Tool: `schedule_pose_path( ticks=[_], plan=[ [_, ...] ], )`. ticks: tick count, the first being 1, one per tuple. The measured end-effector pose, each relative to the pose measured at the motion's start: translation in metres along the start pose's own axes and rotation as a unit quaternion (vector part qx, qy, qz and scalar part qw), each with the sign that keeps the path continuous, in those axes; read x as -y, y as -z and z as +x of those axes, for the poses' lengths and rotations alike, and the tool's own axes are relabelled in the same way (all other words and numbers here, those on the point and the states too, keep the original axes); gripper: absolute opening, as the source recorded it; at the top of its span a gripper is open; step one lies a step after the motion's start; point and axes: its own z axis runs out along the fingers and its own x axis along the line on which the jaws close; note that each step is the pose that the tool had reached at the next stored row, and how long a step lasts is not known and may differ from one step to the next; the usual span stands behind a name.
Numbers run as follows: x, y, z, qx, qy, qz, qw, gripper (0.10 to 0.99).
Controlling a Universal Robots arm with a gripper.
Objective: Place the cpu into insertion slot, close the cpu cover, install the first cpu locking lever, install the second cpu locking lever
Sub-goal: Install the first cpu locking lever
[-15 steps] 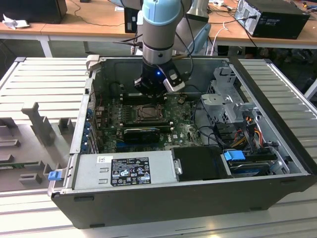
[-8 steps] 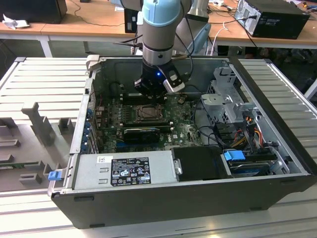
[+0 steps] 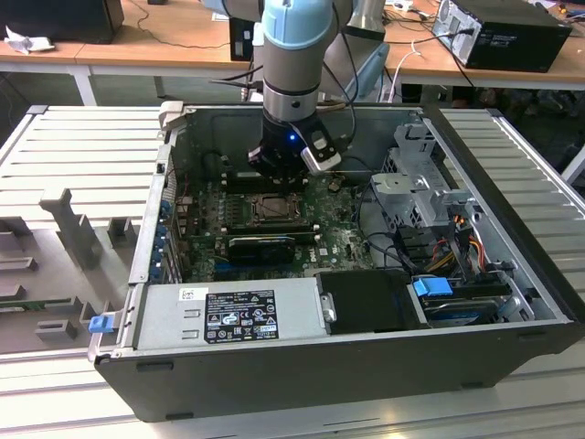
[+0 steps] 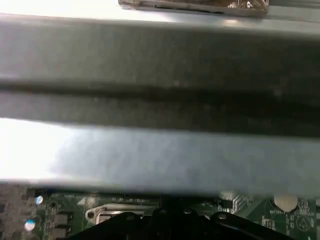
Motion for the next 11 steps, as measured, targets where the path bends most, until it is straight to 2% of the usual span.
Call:
schedule_pose_path(
  ticks=[4,6,8,11],
  plan=[
    [0.0001,0.0002,0.0001,-0.0003,0.000,0.0009,1.0000,0.106],
    [-0.0005,0.0049,0.0000,-0.0002,0.000,0.0007,1.0000,0.106],
    [-0.0019,0.0157,-0.0003,-0.0002,0.000,0.0008,1.0000,0.106],
    [-0.0013,0.0163,-0.0003,-0.0003,0.000,0.0008,1.0000,0.106]
  ],
)
